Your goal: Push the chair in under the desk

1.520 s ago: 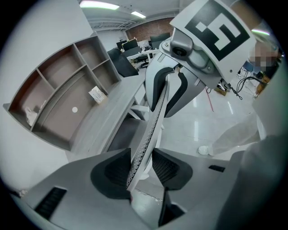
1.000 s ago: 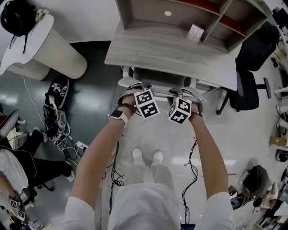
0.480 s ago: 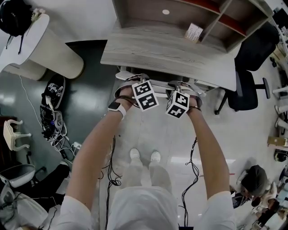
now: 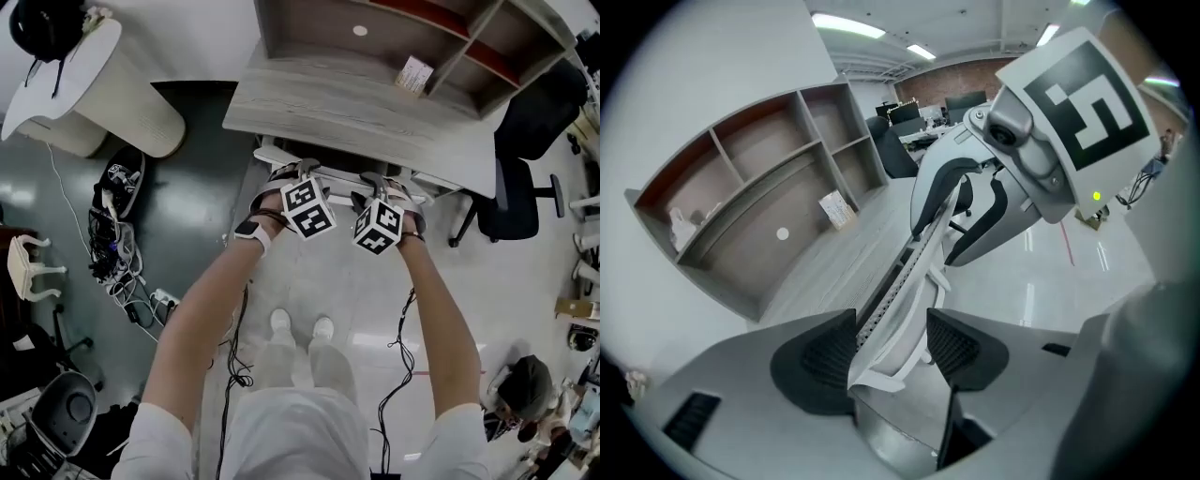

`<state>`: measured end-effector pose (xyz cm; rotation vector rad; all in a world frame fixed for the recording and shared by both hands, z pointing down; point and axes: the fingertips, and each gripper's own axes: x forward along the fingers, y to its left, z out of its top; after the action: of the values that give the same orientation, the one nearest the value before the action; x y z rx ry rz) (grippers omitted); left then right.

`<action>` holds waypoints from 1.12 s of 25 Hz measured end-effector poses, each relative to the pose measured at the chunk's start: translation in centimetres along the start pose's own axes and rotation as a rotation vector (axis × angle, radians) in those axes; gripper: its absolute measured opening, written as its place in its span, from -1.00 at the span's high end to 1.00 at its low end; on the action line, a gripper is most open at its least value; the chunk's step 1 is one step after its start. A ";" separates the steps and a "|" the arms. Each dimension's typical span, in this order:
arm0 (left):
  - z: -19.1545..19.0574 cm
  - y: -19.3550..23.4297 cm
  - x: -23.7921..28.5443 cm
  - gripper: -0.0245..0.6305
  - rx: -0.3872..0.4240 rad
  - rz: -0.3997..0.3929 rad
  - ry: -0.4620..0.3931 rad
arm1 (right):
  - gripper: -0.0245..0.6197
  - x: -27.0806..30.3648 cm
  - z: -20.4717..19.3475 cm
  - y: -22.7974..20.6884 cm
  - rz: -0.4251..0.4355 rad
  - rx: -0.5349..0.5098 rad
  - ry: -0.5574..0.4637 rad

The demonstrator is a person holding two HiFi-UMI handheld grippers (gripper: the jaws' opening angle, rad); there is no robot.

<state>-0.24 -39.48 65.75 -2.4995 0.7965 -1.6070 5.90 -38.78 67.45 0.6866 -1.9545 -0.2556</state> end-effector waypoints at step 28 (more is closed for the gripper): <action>-3.8 -5.9 -18.9 0.86 -0.538 0.197 -0.314 | 0.80 -18.1 2.8 5.0 -0.138 0.372 -0.252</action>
<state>-7.29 -24.96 53.72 -2.7852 1.5265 -0.9955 7.70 -24.75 54.79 1.0770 -2.2245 -0.0618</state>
